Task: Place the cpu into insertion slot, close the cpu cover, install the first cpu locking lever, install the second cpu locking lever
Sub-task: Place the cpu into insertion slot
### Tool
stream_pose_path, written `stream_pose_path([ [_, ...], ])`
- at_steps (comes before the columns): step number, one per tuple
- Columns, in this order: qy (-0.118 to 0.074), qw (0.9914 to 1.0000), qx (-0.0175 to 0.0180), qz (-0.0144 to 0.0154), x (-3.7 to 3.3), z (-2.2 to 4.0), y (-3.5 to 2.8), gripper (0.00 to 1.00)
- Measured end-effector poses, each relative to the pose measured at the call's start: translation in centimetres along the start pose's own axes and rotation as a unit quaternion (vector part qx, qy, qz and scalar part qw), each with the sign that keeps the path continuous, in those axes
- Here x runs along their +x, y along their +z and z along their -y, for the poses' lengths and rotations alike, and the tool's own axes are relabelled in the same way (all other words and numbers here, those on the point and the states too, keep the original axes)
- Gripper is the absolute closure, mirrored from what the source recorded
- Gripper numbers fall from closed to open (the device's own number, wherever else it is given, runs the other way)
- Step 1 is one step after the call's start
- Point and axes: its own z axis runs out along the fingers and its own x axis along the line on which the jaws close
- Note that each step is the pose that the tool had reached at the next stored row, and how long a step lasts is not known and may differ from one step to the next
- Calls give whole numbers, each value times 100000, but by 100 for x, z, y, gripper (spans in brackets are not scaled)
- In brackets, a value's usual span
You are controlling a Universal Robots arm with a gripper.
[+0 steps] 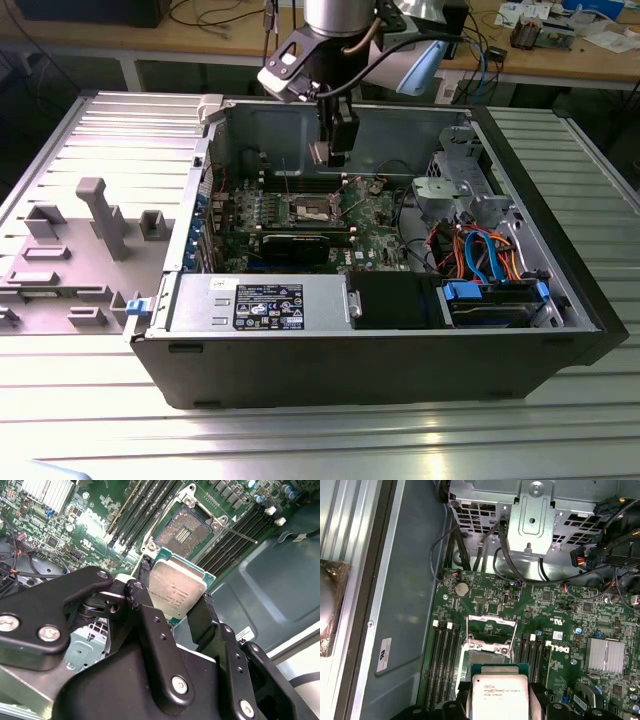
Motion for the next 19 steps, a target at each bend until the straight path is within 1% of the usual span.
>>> stream_pose_path([
  [12, 0, 100000, 5, 6, 0, 0, 6, 45],
  [15, 1366, 99991, -40, 88, -1, 2, 32, 45],
  [17, 3446, 99940, -102, 205, -2, 4, 75, 45],
  [19, 4476, 99899, -132, 259, -3, 6, 113, 45],
])
